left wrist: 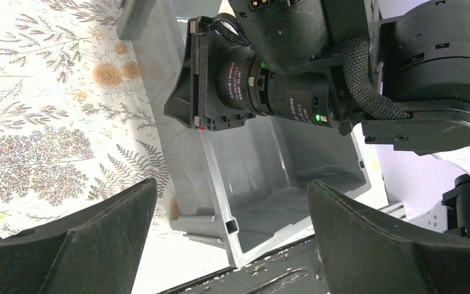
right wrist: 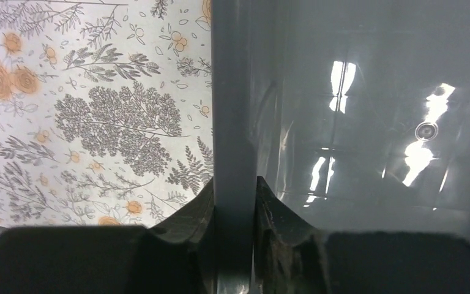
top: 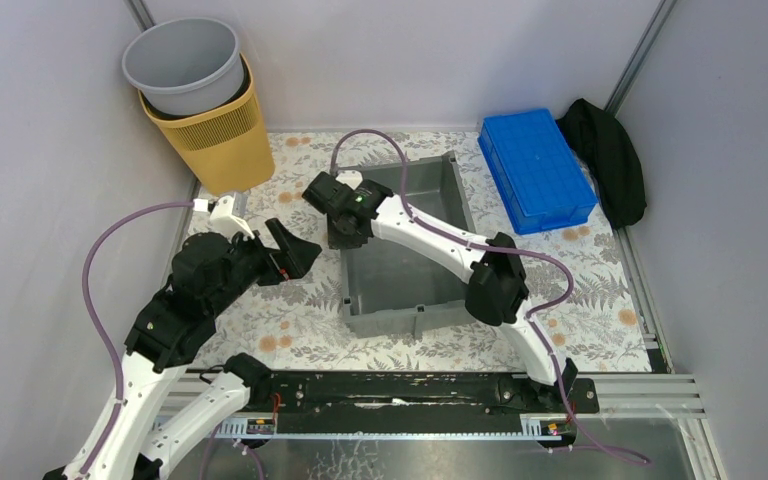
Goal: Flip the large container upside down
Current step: Turn the container upside down at the center of the board.
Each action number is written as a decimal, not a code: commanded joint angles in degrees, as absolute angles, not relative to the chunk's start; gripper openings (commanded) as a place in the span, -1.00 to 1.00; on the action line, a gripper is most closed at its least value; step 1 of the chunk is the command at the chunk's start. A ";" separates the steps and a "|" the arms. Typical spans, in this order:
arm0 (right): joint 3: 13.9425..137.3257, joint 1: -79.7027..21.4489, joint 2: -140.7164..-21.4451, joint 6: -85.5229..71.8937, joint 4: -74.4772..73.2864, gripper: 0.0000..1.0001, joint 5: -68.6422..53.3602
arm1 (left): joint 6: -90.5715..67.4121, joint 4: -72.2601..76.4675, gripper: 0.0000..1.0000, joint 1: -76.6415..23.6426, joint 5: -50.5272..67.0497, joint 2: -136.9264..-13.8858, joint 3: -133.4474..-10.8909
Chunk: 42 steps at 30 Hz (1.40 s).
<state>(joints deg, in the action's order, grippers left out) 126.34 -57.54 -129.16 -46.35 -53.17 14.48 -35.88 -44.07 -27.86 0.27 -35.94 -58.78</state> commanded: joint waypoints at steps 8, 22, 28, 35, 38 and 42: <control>127.19 -55.60 -121.18 -41.70 -47.23 -1.00 7.83 | -34.89 -44.97 1.00 -27.55 -0.42 -36.03 -62.07; 109.16 -45.32 -95.89 -42.72 -31.84 -1.00 -8.12 | -32.90 -48.85 1.00 -27.51 -9.47 -38.55 -66.53; 90.88 -37.22 -84.61 -51.12 -9.30 -1.00 -22.18 | -32.64 -49.13 1.00 -27.55 -14.00 -41.36 -65.42; 66.28 -32.52 -77.25 -67.27 22.67 -1.00 -26.55 | -35.22 -42.16 1.00 -27.51 -13.21 -42.47 -60.09; 57.76 -31.44 -76.51 -73.10 33.52 -1.00 -26.50 | -36.37 -39.38 1.00 -27.51 -11.75 -43.91 -58.42; 50.24 -28.47 -76.57 -81.05 45.64 -1.00 -27.43 | -37.91 -35.21 1.00 -27.51 -9.87 -45.27 -56.29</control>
<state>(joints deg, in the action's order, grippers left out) 56.64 -29.85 -76.20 -72.36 21.28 -24.56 -35.70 -43.68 -27.86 -11.42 -44.18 -58.24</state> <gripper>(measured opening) 0.275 0.998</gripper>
